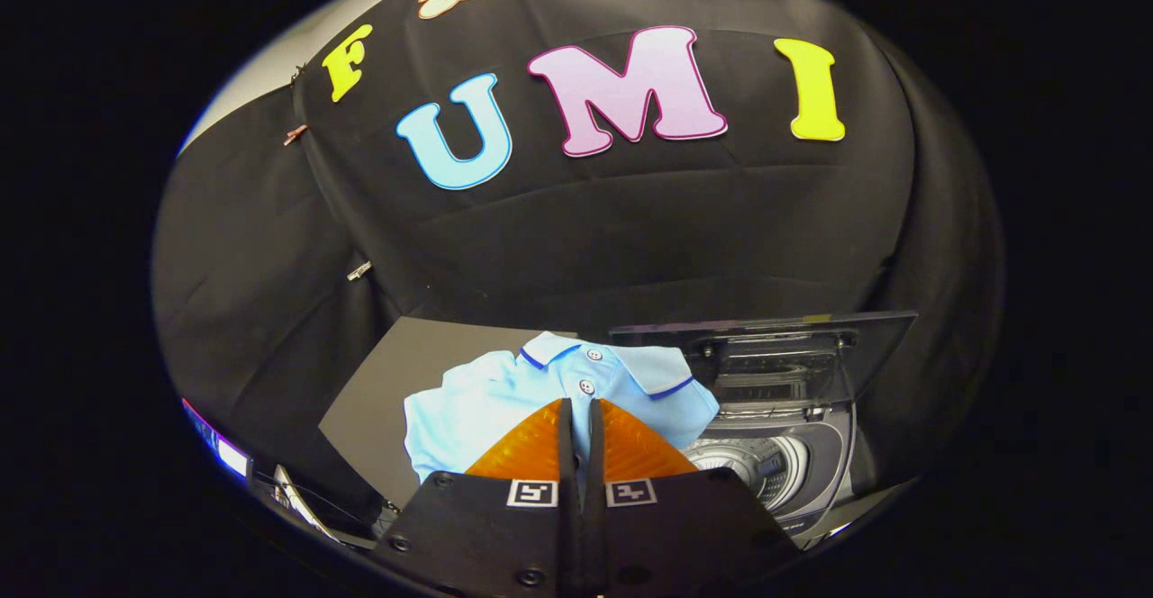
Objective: Put the clothes into the washing machine and then close the washing machine lid.
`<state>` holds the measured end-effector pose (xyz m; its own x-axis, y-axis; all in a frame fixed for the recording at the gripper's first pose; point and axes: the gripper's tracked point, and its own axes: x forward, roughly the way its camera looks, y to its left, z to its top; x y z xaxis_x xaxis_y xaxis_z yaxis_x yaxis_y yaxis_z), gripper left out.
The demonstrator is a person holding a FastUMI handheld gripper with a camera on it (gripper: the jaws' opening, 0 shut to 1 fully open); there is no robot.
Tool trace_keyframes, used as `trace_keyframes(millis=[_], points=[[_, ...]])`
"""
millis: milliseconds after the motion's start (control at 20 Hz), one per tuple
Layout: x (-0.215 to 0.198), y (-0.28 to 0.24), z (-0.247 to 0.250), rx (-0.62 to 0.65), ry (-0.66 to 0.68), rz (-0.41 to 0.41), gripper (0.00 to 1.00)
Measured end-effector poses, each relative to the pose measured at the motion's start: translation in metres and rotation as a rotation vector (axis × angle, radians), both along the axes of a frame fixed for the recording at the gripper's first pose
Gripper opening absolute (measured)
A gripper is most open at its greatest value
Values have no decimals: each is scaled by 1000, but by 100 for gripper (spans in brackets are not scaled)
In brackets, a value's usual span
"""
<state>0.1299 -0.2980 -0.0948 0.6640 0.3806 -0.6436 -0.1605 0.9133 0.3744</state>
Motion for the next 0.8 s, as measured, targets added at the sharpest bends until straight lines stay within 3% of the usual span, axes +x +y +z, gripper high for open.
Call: trace_keyframes(millis=[400,800], points=[[-5,-71,-10,-13,-4,-27,5],[-16,-125,-88,-112,113,-86,5]])
